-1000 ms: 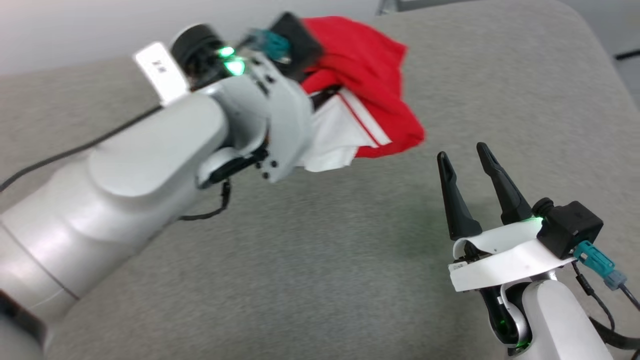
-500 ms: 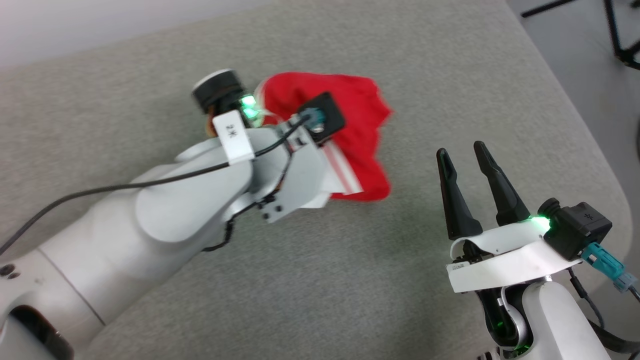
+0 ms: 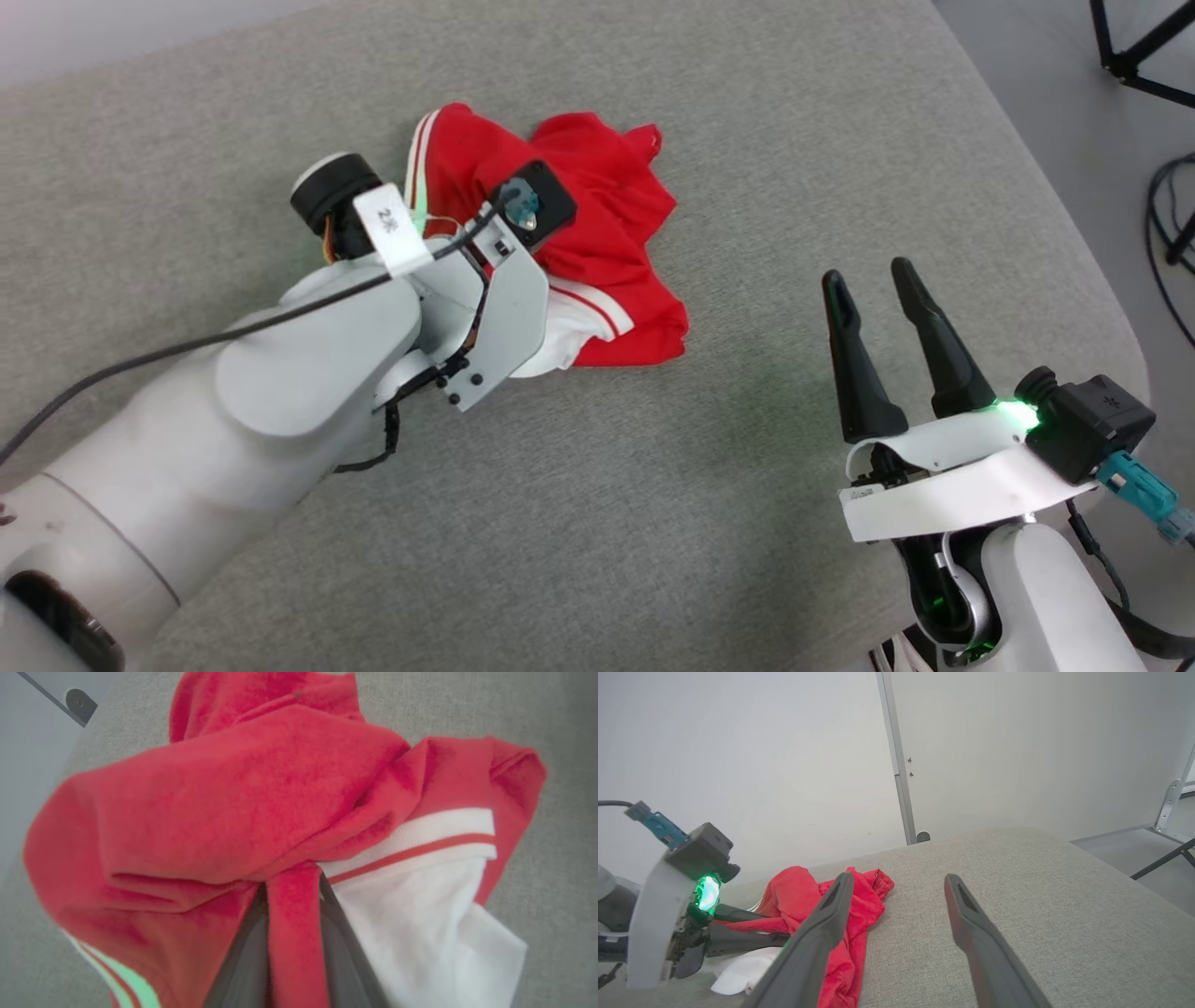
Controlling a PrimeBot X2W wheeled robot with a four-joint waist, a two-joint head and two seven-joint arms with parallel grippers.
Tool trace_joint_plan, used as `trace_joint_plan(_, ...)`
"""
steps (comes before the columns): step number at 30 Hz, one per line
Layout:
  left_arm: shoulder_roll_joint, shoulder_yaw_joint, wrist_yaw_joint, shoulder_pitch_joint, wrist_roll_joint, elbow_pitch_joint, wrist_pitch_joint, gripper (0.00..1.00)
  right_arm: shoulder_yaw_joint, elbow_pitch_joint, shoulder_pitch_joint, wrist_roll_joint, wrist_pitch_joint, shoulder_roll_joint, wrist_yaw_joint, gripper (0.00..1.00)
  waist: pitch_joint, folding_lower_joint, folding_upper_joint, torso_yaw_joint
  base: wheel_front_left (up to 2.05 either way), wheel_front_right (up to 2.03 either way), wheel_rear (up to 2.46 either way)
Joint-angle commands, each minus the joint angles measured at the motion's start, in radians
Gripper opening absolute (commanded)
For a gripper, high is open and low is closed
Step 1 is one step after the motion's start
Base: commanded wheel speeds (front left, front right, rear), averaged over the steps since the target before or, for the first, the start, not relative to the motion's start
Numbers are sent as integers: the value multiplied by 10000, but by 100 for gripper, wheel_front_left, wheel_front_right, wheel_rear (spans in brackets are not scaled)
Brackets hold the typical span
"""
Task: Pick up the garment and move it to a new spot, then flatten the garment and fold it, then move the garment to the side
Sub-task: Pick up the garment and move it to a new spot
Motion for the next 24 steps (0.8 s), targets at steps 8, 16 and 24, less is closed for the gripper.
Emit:
trace_joint_plan(8, -471, -50, 21, -582, -1529, 320, -1839, 100, -446, 245, 157, -766, -47, 20, -6, 100, -782, 0, 0, 1266, 0, 0, 0)
trace_joint_plan(16, -467, -59, 21, 60, -3302, 729, -4780, 100, -680, 888, 534, -1588, -47, -373, -6, 100, -2084, 0, 0, 2847, 0, 0, 0)
trace_joint_plan(24, -292, 286, 20, 2637, -4438, 1518, -6555, 100, -879, 1609, 1227, -1682, 46, -1274, -6, 100, -3165, 0, 0, 4493, 0, 0, 0)
